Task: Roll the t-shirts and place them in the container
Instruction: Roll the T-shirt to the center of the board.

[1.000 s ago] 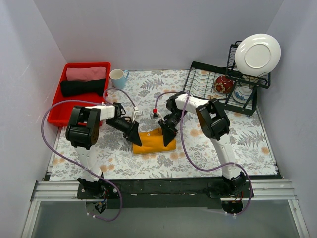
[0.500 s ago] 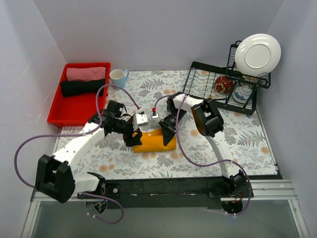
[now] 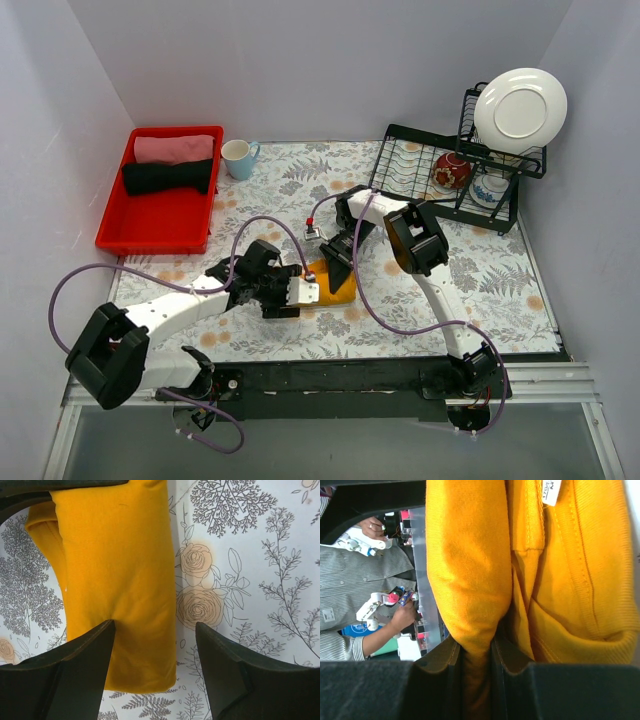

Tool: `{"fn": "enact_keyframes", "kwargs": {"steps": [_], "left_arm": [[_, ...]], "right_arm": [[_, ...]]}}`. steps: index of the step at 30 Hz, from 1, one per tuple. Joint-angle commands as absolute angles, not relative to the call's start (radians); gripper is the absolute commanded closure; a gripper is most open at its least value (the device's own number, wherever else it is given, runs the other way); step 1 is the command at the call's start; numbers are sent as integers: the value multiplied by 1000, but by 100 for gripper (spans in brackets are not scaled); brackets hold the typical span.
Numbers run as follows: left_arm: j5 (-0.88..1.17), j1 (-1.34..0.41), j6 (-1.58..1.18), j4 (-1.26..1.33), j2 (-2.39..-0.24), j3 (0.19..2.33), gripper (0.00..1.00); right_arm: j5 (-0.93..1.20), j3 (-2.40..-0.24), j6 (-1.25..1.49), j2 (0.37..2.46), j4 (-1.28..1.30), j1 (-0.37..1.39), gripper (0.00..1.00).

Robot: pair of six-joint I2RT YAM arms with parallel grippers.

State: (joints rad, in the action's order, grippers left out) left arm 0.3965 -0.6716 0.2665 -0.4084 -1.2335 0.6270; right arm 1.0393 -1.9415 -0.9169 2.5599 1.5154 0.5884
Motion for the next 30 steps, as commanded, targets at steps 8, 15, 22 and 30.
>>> {"fn": "enact_keyframes", "kwargs": {"steps": [8,15,22,30], "left_arm": [[397,-686,324,-443,-1318,552,70],[609,-643,169,-606,-1359,646,85],[871,-517,204,-781,-1487,808,88],[1002,-393,259,-888,-1635,931,91]], "right_arm": [[859,-1916,-976,2581,1304,586,80],[874,-1835,-953,2237,1240,459,1],[651,-1233,-902,1507,520,449,1],[551,-756,-1002,1235,238,733,12]]}}
